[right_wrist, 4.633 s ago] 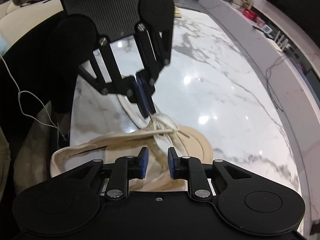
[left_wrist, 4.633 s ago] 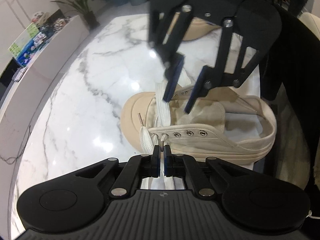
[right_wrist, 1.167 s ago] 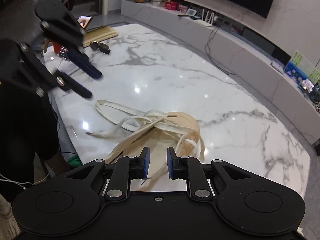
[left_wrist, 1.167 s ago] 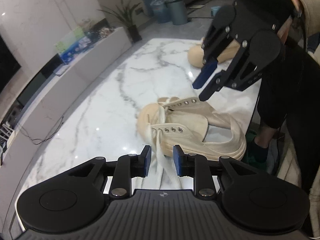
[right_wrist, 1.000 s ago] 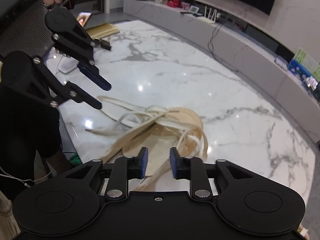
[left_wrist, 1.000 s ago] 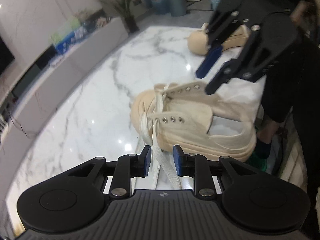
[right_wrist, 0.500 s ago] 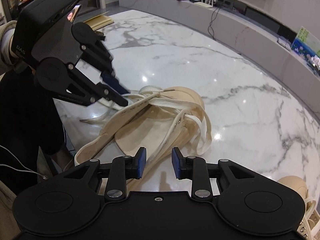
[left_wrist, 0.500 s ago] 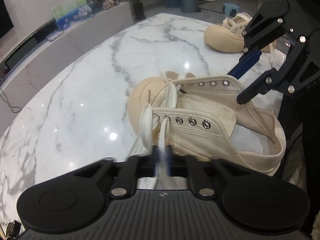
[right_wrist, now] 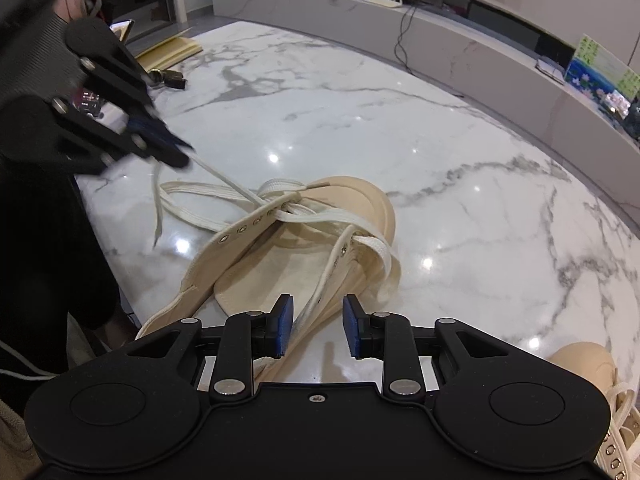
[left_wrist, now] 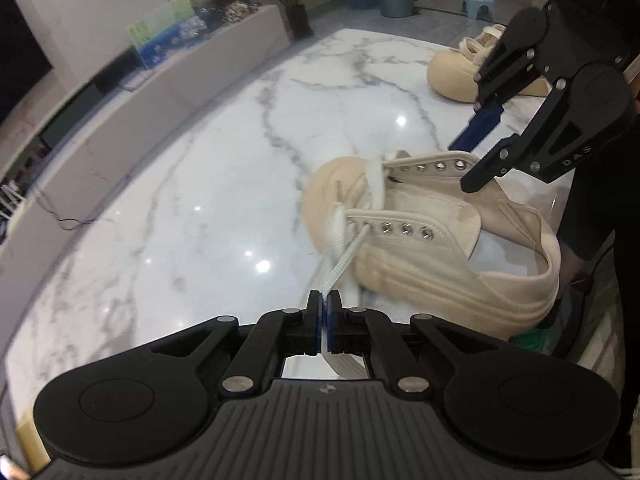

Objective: Lace up shoes with both hands

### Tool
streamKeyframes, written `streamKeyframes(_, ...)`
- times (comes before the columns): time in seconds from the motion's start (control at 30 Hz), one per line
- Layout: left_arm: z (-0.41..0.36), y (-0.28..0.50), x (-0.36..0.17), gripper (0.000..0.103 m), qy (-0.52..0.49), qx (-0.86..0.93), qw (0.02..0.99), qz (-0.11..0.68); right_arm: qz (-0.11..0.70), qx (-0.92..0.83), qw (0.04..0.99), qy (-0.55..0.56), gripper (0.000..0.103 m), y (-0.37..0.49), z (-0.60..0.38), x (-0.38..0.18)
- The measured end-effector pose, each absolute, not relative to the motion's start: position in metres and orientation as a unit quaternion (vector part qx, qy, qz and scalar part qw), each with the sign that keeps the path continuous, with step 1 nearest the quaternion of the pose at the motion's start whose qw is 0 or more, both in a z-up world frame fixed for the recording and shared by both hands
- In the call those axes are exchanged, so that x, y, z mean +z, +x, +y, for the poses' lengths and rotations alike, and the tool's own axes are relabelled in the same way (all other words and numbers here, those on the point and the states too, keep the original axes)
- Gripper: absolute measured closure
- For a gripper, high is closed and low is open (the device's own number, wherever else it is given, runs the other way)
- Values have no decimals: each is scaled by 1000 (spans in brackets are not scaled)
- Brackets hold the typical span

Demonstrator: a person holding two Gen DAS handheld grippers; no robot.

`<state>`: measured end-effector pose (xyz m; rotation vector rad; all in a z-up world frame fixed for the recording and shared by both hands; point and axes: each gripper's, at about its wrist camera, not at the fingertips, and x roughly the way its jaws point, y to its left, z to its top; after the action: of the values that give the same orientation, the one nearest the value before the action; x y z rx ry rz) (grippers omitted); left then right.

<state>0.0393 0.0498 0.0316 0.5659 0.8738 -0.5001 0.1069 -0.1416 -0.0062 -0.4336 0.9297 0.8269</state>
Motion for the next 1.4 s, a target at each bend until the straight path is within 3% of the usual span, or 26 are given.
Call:
streamKeyframes(0.67,89,-15,134,102,319,-97,880,339,428,352,799,-234,80,87,-136,12)
streamKeyframes(1.0,92,-8,126,102,315,-83,878,349,419,357,802,-233,80,79,-137,21)
streamKeyframes(1.4,97,19,63,101,302,-112,848,420,422,375,795,-221,80,82,-133,14)
